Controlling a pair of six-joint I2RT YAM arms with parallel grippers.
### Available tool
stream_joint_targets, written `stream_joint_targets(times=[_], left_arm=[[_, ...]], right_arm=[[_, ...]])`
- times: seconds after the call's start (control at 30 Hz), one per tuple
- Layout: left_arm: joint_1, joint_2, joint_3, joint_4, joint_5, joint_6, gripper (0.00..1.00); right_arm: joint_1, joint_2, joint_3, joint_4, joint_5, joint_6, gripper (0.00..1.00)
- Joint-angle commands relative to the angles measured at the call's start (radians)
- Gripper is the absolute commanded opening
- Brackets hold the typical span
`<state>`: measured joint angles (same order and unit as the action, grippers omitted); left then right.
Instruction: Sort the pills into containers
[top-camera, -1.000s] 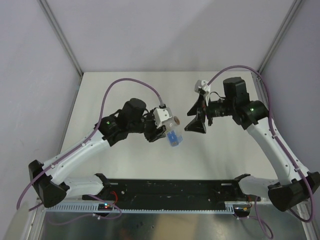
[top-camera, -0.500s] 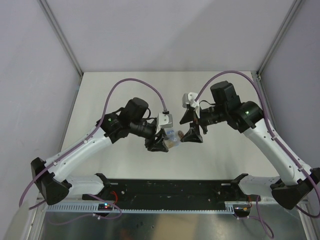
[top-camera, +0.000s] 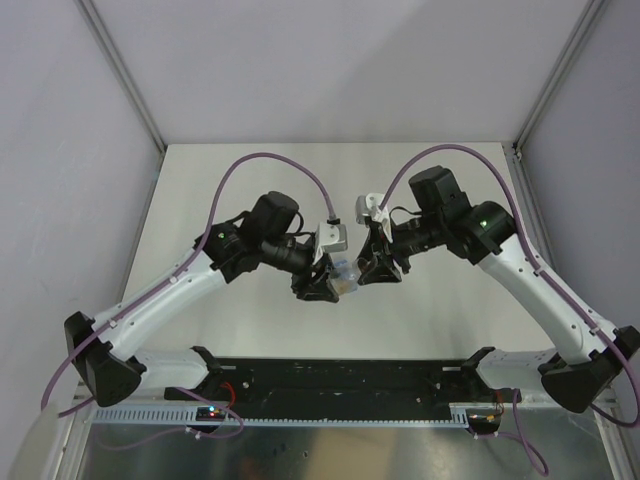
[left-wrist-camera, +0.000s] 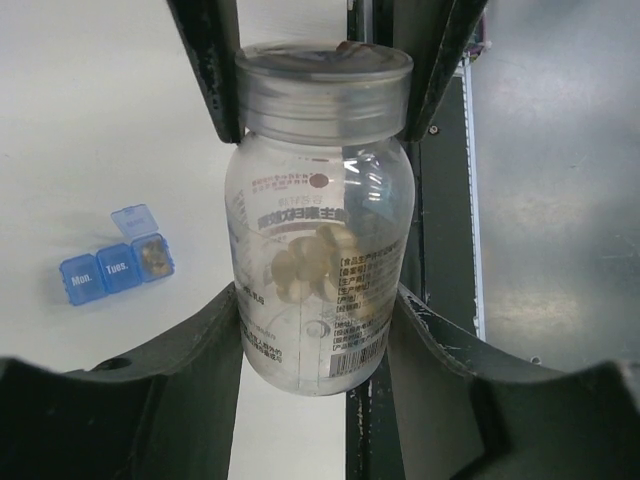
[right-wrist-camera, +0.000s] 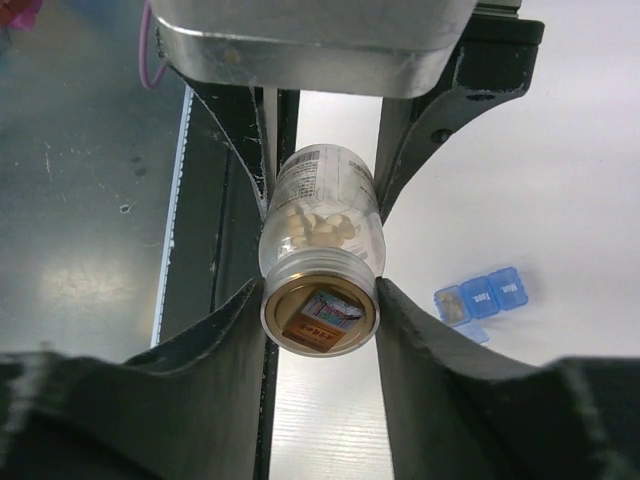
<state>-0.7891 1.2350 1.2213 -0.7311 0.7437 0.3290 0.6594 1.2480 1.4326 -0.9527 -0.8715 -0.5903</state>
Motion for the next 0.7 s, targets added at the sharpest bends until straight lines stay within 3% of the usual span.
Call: stream_joint_targets(times=[0.0,0.3,0.5,0.67], left_arm=[[0.007,0.009,0.042,0.007,-0.009,-0.009,0.00],[0.006,0.013,0.063,0.043,-0.208,-0.056,0.00],[-0.056,-0.012,0.031,0.163,-0.574,-0.104,0.00],[-0.195,-0.012,-0.036,0.250,-0.928,-0.052,0.00]], right_arm=[[-0.003,0.017,0.017,0.016,-0.042,0.018,0.35],[-0.065,0.091,-0.014,0.106,-0.124,0.189,0.14],[-0.125,0.196,-0.024,0.222,-0.156,0.383,0.11],[-0.195,0.334,-0.024,0.327,-0.295,0.577,0.15]])
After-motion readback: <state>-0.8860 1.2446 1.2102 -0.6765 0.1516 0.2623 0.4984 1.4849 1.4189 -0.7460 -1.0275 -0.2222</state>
